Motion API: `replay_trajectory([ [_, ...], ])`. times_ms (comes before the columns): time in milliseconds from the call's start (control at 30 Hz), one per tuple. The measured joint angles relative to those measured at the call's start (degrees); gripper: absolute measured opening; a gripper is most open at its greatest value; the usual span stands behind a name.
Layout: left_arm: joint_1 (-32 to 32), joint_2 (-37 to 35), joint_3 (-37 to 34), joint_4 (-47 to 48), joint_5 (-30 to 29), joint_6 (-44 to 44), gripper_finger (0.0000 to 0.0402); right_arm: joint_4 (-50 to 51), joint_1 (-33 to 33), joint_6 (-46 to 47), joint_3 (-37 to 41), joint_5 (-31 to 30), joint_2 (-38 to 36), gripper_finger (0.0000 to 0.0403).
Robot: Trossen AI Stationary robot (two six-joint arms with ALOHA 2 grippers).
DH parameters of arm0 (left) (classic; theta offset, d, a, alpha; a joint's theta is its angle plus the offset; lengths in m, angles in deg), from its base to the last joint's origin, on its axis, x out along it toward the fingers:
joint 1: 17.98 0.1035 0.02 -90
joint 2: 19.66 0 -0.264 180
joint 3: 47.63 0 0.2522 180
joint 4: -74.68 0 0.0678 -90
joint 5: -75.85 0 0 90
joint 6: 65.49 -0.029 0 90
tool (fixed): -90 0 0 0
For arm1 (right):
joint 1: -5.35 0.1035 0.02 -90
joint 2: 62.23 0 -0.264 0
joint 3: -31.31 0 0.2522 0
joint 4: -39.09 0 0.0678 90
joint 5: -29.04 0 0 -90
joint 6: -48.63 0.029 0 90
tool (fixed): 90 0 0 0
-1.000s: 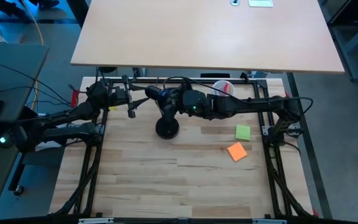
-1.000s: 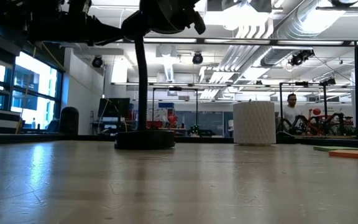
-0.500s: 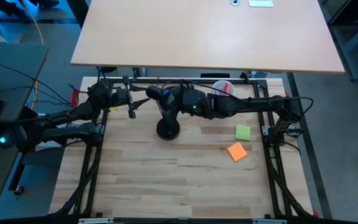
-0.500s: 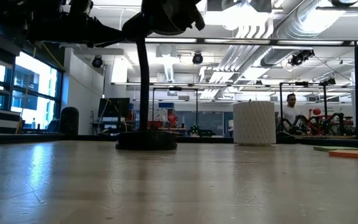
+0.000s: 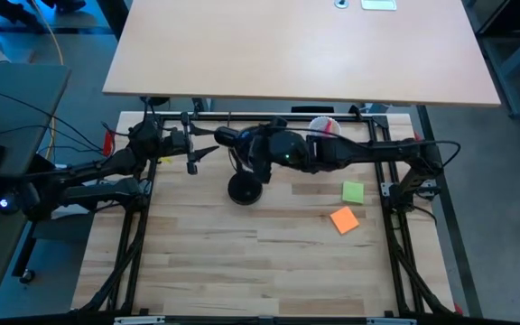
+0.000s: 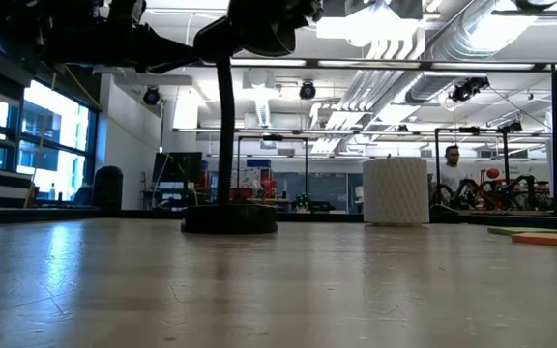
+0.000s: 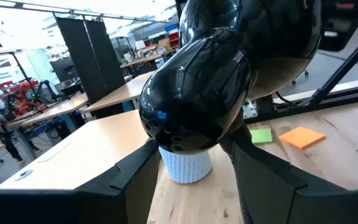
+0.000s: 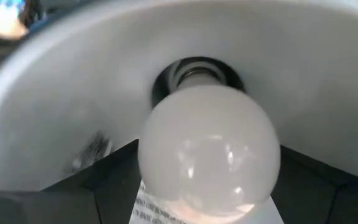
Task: Screw lightbulb
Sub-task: Insert the white lightbulb into the black lamp
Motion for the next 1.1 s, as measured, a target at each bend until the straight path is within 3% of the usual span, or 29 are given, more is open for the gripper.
replay_trajectory([
  [100, 0.04, 0.0, -0.02, 0.0, -0.2, 0.01, 0.0199, 0.16, 0.7, -5.91, 0.0, -1.27, 0.0, 0.0304],
  [367, 0.11, 0.0, -0.11, 0.04, -0.67, -0.01, 0.0199, 0.23, 2.96, -20.44, 0.0, -12.68, -0.07, 0.0304],
  [700, 0.15, 0.0, -0.11, 0.07, -1.0, 0.05, 0.0199, -0.55, 6.02, -28.85, 0.0, -17.17, -0.09, 0.0304],
  [867, 0.03, 0.0, -0.13, 0.07, -1.0, 0.09, 0.0199, -1.58, 6.42, -28.52, 0.0, -17.43, -0.11, 0.0304],
  [1100, -2.3, 0.0, -0.15, -0.34, -1.67, -1.07, 0.0191, -2.07, 4.21, -18.34, 0.0, -12.93, -0.15, 0.0304],
])
